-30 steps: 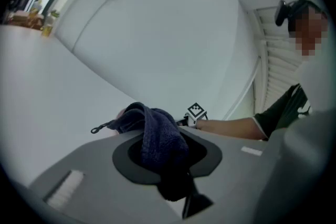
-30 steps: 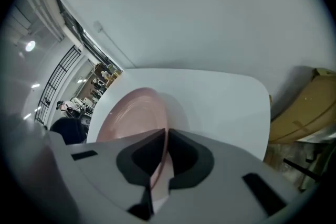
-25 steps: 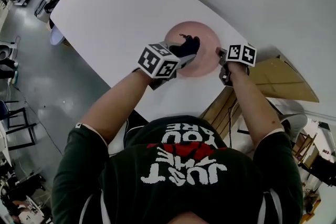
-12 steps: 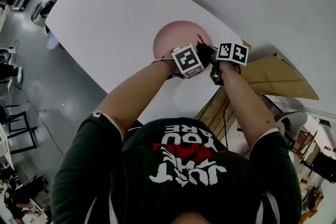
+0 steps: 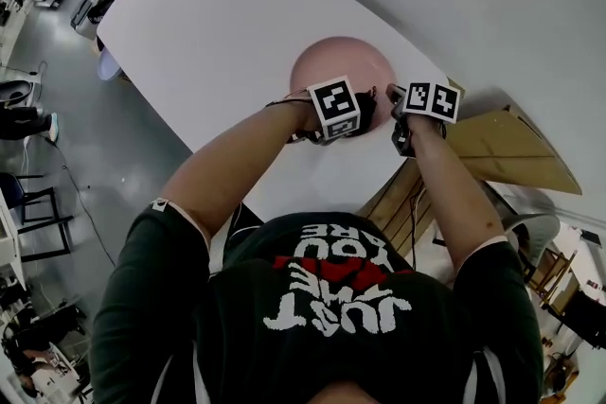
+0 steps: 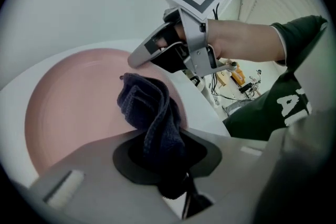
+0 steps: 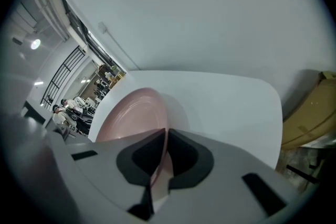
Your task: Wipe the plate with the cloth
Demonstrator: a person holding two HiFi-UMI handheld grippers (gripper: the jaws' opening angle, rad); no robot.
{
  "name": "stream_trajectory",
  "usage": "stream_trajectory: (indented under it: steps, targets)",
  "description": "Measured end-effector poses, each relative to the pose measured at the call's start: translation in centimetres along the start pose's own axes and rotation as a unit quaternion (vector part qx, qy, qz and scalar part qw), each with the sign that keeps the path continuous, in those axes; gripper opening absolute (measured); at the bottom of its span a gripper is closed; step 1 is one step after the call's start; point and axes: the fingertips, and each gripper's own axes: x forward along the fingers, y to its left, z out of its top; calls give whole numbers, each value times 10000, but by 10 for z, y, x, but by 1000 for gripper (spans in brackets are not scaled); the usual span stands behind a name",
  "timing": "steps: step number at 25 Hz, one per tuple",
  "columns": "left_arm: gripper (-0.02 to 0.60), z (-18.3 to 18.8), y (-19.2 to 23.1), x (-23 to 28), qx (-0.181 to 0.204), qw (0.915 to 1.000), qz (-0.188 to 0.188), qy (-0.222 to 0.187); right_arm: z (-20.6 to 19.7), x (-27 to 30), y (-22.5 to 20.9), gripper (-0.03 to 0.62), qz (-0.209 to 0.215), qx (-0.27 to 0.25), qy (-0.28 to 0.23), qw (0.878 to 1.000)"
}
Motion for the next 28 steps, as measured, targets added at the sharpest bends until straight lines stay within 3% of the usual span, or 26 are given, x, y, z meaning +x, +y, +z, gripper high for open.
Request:
stream_trajectory:
  steps: [7, 14, 19, 24, 28]
  targets:
    - [89, -47, 31, -28, -560, 9971, 386, 337, 1, 1, 2, 15, -30, -273, 141, 9995]
    - [89, -66, 87, -59, -1301, 9828, 1302, 171, -3, -2, 7, 17, -31, -652, 279, 9975]
    - [89, -60, 129, -63, -1245, 9707, 2050, 123, -11, -3, 15, 17, -16, -854, 376, 9956]
    - [89, -38, 153, -60, -1330, 9664, 2197, -104, -18, -5, 20, 17, -91, -1029, 427, 9937]
    - [89, -4, 153, -49, -1121, 9707, 2118, -198, -22, -6, 22, 17, -174, -1112, 422, 9928]
